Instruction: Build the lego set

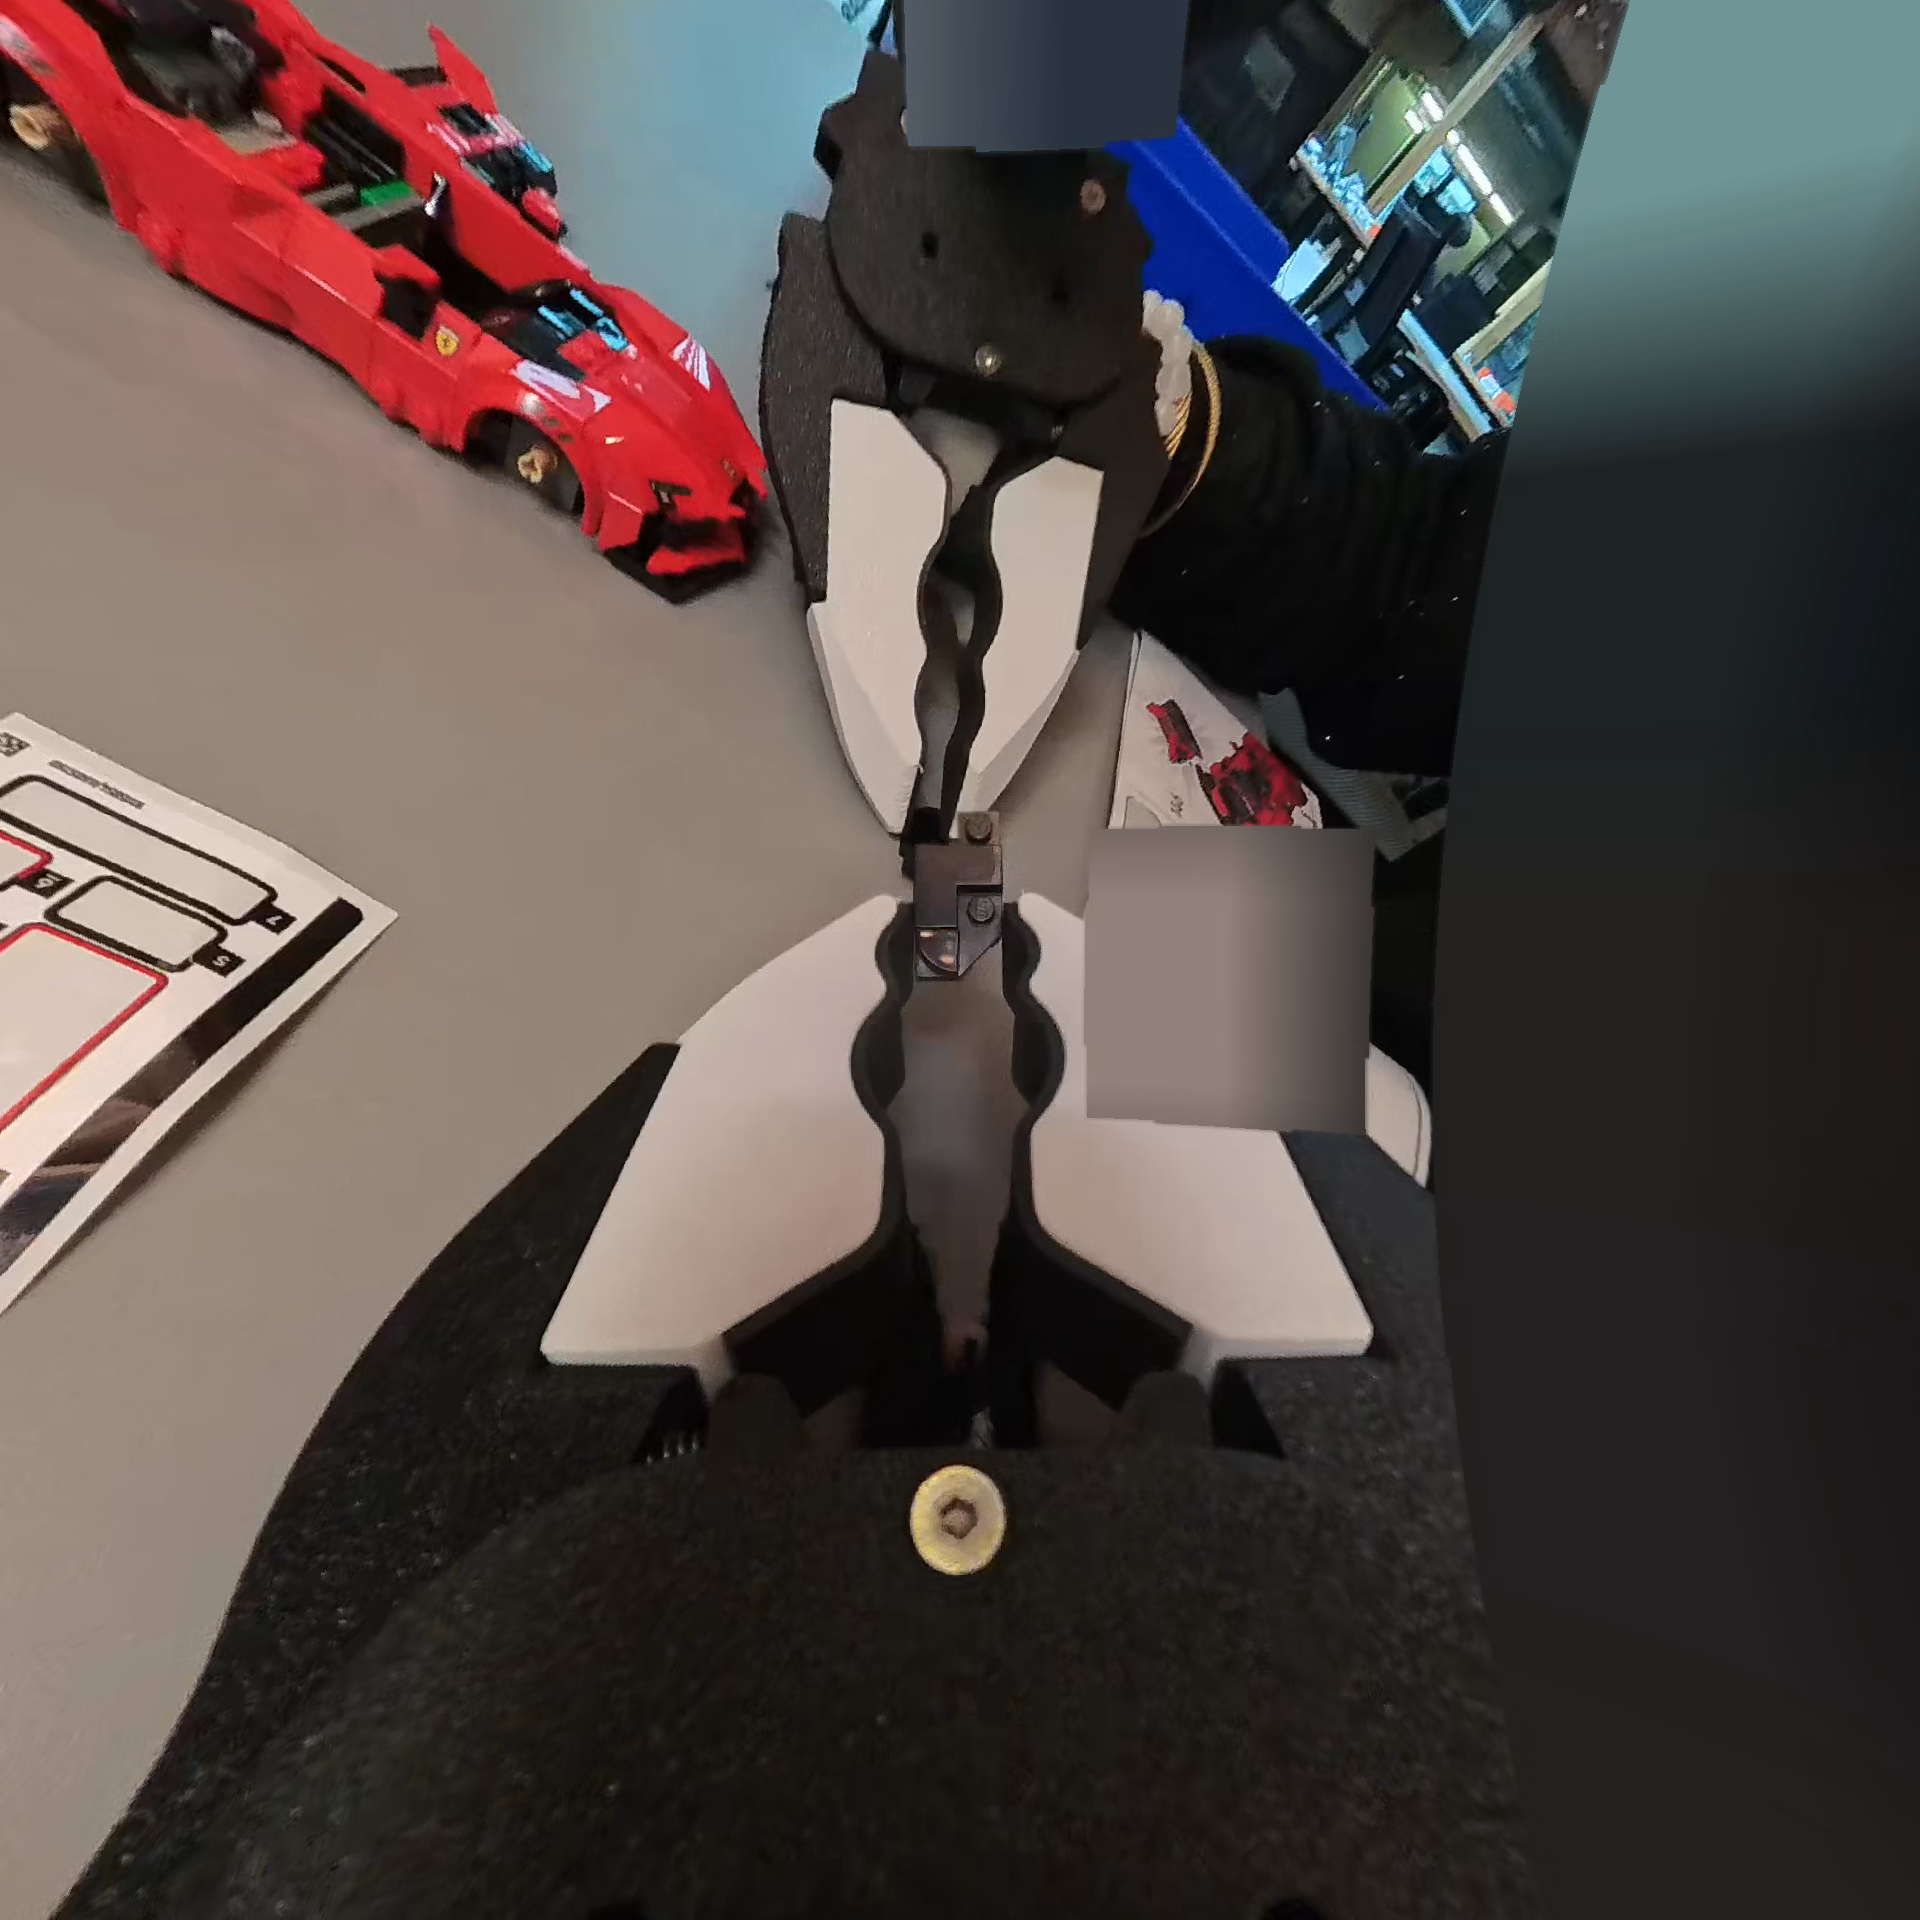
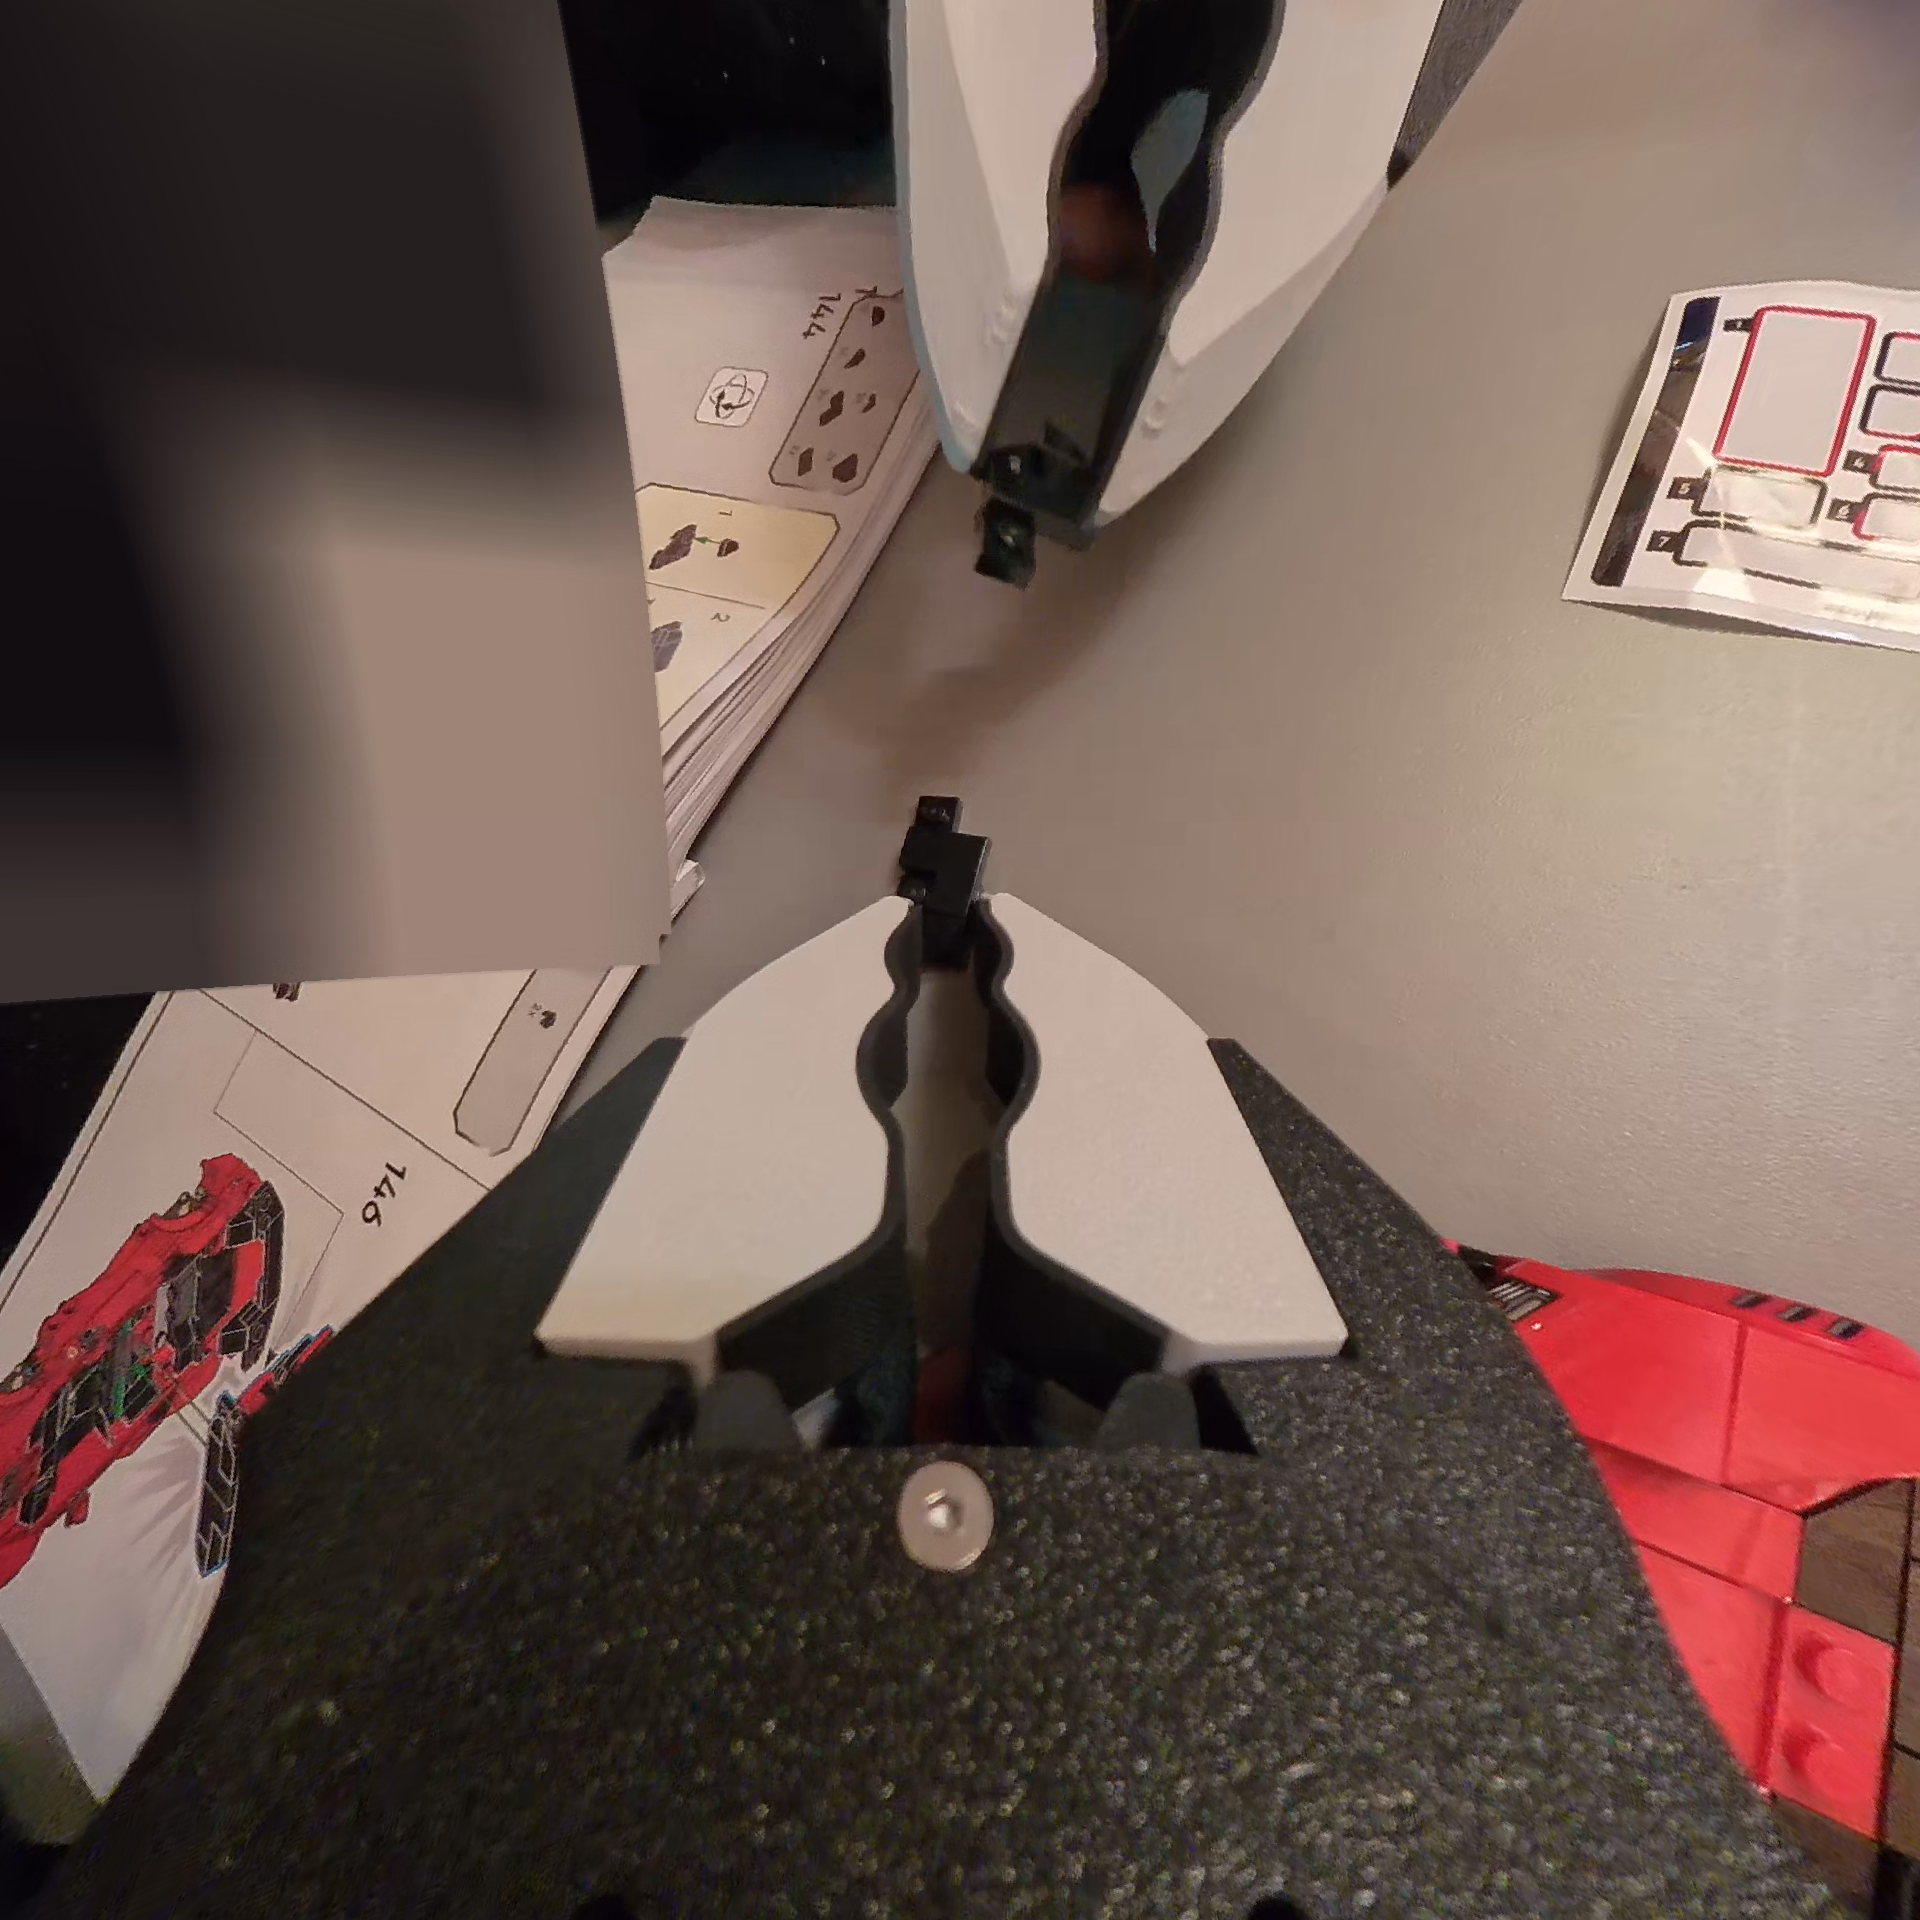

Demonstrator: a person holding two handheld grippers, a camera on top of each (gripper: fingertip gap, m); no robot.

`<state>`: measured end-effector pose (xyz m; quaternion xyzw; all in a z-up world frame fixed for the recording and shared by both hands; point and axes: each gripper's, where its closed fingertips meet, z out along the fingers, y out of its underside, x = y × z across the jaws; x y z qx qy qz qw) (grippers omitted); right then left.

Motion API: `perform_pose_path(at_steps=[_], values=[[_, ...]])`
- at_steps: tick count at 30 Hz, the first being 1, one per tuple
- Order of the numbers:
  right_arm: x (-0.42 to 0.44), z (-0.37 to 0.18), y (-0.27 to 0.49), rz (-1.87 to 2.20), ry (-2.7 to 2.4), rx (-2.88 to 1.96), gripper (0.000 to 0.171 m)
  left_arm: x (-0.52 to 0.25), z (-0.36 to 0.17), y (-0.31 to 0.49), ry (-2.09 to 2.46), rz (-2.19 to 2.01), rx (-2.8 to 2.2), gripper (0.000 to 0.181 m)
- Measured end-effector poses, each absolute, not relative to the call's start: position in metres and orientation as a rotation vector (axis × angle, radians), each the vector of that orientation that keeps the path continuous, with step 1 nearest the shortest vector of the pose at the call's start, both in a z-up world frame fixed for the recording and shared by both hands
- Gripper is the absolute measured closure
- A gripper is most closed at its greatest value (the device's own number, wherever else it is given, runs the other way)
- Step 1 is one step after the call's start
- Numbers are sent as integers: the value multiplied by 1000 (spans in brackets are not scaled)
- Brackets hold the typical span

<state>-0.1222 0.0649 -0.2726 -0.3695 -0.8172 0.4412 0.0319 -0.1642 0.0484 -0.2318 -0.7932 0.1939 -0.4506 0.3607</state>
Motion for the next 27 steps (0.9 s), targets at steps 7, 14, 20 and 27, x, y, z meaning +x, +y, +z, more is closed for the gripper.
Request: perform_pose_path(at_steps=[7, 14, 20, 27], values=[[-122, -273, 65, 1360, -2520, -1135, 162, -161, -239, 46, 538, -1133, -2089, 164], [-122, -273, 65, 1362, -2520, -1137, 162, -159, -245, 45, 557, -1121, -2125, 164], [-121, -272, 64, 1371, -2528, -1137, 162, -157, -249, 44, 583, -1096, -2151, 165], [-120, -272, 63, 1370, -2534, -1127, 162, -152, -263, 40, 673, -1012, -2240, 164]])
